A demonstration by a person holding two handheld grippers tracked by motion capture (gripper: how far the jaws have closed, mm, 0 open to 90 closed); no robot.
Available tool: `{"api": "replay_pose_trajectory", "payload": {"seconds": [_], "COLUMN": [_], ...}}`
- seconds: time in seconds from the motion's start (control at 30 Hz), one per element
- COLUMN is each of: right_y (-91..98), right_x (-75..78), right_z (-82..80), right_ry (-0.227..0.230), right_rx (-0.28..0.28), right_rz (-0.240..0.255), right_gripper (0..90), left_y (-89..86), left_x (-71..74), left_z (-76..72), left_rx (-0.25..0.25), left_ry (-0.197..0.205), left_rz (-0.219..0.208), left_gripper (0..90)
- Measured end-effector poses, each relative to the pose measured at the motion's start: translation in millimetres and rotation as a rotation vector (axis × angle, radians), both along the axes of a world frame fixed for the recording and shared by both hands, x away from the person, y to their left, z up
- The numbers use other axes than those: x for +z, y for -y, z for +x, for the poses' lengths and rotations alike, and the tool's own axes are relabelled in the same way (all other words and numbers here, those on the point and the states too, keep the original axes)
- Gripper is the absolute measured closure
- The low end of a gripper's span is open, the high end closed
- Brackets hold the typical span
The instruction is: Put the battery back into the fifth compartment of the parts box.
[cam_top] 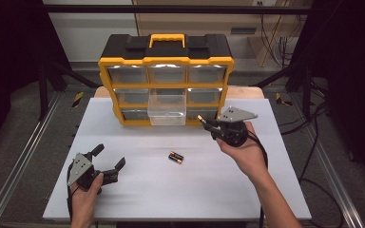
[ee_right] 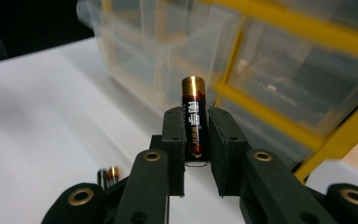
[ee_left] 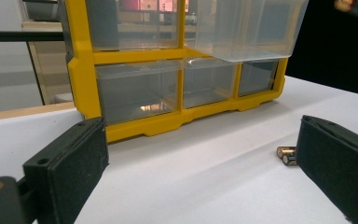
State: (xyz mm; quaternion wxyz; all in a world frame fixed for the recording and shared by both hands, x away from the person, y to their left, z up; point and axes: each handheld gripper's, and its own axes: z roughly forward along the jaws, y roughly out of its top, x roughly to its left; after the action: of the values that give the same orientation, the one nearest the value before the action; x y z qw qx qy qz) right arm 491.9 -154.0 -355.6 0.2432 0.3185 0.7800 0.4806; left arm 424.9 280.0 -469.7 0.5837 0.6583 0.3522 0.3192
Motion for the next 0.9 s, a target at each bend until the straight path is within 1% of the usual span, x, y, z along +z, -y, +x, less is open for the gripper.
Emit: {"api": "replay_pose_trajectory", "payload": {"seconds": [0.13, 0.23, 0.27, 0.3, 0.37, 0.43, 0.47, 0.53, 0.6, 0.73, 0.77, 0.83, 0.9], "right_y": [-4.1, -10.7, -10.7, -16.5, -23.7, -31.9, -31.9, -42.6, -48.8, -56.8, -62.5, -67.9, -73.4], "right_x": [25.6, 41.9, 41.9, 51.0, 58.4, 64.3, 64.3, 69.9, 71.9, 71.8, 71.0, 70.1, 68.2], "right_z": [10.6, 18.3, 18.3, 23.4, 27.6, 31.0, 31.0, 36.6, 40.3, 47.3, 50.8, 54.2, 56.9], "right_ry": [0.033, 0.053, 0.053, 0.060, 0.062, 0.066, 0.066, 0.070, 0.064, 0.054, 0.043, 0.042, 0.032], "right_rx": [0.002, 0.009, 0.009, 0.016, 0.027, 0.037, 0.037, 0.050, 0.055, 0.067, 0.072, 0.088, 0.097], "right_rz": [0.010, 0.013, 0.013, 0.012, 0.011, -0.002, -0.002, -0.018, -0.025, -0.034, -0.039, -0.052, -0.059], "right_gripper": [77.2, 77.2, 77.2, 77.1, 77.1, 77.2, 77.2, 77.2, 77.2, 77.1, 77.1, 77.2, 77.1], "left_y": [1.6, 1.5, 1.5, 1.0, 0.6, 0.2, 0.2, 0.0, 0.2, 0.3, 0.3, -0.1, -0.5], "left_x": [-0.2, -0.1, -0.1, -0.4, -0.5, -0.2, -0.2, -0.4, -0.4, -0.6, -0.6, -0.6, -0.7], "left_z": [-0.6, -0.9, -0.9, -0.7, -0.8, -0.9, -0.9, -0.7, -0.7, -0.5, -0.4, -0.1, 0.1], "left_rx": [-0.005, -0.006, -0.006, -0.003, -0.001, 0.001, 0.001, 0.001, -0.001, -0.002, -0.001, 0.001, 0.002], "left_ry": [-0.002, -0.003, -0.003, -0.007, -0.007, -0.006, -0.006, -0.007, -0.008, -0.009, -0.010, -0.009, -0.009], "left_rz": [0.004, 0.002, 0.002, 0.002, -0.003, -0.004, -0.004, -0.006, -0.008, -0.004, -0.004, -0.005, -0.004], "left_gripper": [2.6, 2.6, 2.6, 2.7, 2.7, 2.7, 2.7, 2.7, 2.7, 2.8, 2.8, 2.8, 2.8]}}
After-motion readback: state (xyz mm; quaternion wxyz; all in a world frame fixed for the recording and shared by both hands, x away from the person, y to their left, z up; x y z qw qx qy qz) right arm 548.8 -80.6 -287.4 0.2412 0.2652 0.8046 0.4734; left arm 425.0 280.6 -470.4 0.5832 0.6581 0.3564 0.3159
